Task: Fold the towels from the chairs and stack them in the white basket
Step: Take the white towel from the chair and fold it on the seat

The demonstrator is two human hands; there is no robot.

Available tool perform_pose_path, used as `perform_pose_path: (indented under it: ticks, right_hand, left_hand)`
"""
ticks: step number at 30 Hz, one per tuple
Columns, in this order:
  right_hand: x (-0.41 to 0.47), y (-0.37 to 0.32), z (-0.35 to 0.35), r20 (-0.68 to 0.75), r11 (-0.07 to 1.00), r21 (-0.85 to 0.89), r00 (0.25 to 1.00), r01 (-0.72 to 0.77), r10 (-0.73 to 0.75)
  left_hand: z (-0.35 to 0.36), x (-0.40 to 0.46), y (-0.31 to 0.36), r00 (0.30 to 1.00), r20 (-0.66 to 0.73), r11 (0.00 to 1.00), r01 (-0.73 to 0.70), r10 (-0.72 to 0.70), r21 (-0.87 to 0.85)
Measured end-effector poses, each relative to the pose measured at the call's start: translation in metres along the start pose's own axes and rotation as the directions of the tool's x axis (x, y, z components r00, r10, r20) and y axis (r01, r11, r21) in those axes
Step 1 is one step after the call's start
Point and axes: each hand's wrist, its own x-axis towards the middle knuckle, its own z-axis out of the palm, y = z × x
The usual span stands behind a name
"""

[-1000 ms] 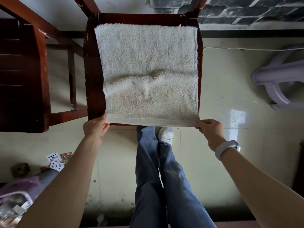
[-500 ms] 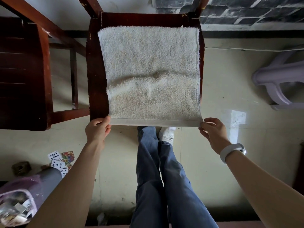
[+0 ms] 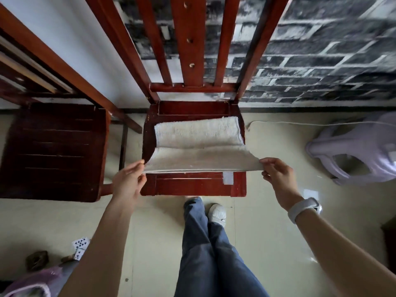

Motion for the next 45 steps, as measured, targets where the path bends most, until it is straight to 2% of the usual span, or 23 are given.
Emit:
perform_pose_path:
  ticks: [2, 5, 8, 11, 14, 17, 21, 25, 26, 28, 30, 31, 35, 37, 41, 43, 45]
  right_hand:
    - [-0.006, -0.031, -0.004, 0.024, 0.998, 0.014, 0.998, 0.060, -0.061]
    - [-0.019, -0.075, -0.015, 0.113, 0.991, 0.032, 0.985, 0.129, -0.132]
    - [-0.031, -0.107, -0.024, 0.162, 0.928, -0.185, 0.942, 0.323, -0.295]
    - [-0.036, -0.128, -0.030, 0.112, 0.810, -0.373, 0.888, 0.453, -0.445]
    - [-0.037, -0.141, -0.035, 0.064, 0.753, -0.437, 0.852, 0.493, -0.520]
    - [-0.038, -0.150, -0.043, 0.073, 0.716, -0.473, 0.832, 0.514, -0.550]
    - [-0.038, -0.158, -0.056, 0.068, 0.709, -0.496, 0.836, 0.501, -0.544]
    - [-0.037, -0.162, -0.066, 0.059, 0.698, -0.513, 0.831, 0.500, -0.553]
    - [-0.038, -0.164, -0.067, 0.060, 0.692, -0.516, 0.827, 0.505, -0.560]
    - [-0.038, -0.168, -0.067, 0.062, 0.679, -0.520, 0.816, 0.518, -0.575]
    - [-0.039, -0.173, -0.066, 0.064, 0.656, -0.532, 0.798, 0.535, -0.599]
    - [-0.038, -0.175, -0.066, 0.068, 0.645, -0.536, 0.790, 0.544, -0.610]
    - [-0.033, -0.177, -0.070, 0.105, 0.597, -0.540, 0.751, 0.593, -0.651]
    - [-0.032, -0.176, -0.072, 0.121, 0.562, -0.556, 0.728, 0.613, -0.675]
    - [-0.032, -0.172, -0.070, 0.158, 0.497, -0.564, 0.677, 0.660, -0.719]
    - [-0.034, -0.169, -0.070, 0.165, 0.495, -0.568, 0.680, 0.657, -0.714]
    - [-0.038, -0.164, -0.069, 0.196, 0.488, -0.589, 0.700, 0.644, -0.687]
  left_hand:
    - [0.002, -0.017, 0.033, 0.993, -0.027, 0.993, -0.116, 0.115, -0.026]
    - [0.002, -0.042, 0.076, 0.982, -0.002, 0.975, -0.188, 0.189, -0.122]
    - [-0.003, -0.066, 0.106, 0.963, 0.067, 0.959, -0.249, 0.260, -0.138]
    - [-0.008, -0.082, 0.121, 0.939, 0.133, 0.948, -0.316, 0.317, -0.027]
    - [-0.015, -0.087, 0.127, 0.927, 0.215, 0.930, -0.340, 0.306, 0.140]
    - [-0.019, -0.090, 0.127, 0.911, 0.269, 0.860, -0.391, 0.311, 0.328]
    - [-0.016, -0.097, 0.117, 0.868, 0.288, 0.701, -0.496, 0.404, 0.513]
    - [-0.012, -0.103, 0.113, 0.785, 0.300, 0.577, -0.607, 0.542, 0.546]
    - [-0.012, -0.105, 0.115, 0.735, 0.311, 0.510, -0.655, 0.603, 0.558]
    - [-0.012, -0.106, 0.119, 0.579, 0.373, 0.294, -0.750, 0.724, 0.593]
    - [-0.012, -0.104, 0.121, 0.466, 0.449, 0.104, -0.773, 0.762, 0.626]
    - [-0.012, -0.102, 0.123, 0.428, 0.476, 0.041, -0.775, 0.768, 0.631]
    - [-0.017, -0.101, 0.132, 0.322, 0.563, -0.106, -0.795, 0.761, 0.597]
    - [-0.018, -0.104, 0.135, 0.295, 0.576, -0.162, -0.775, 0.763, 0.611]
    - [-0.020, -0.107, 0.141, 0.291, 0.565, -0.241, -0.689, 0.772, 0.684]
    - [-0.023, -0.102, 0.139, 0.302, 0.607, -0.297, -0.661, 0.735, 0.689]
    - [-0.027, -0.097, 0.134, 0.343, 0.644, -0.313, -0.659, 0.684, 0.684]
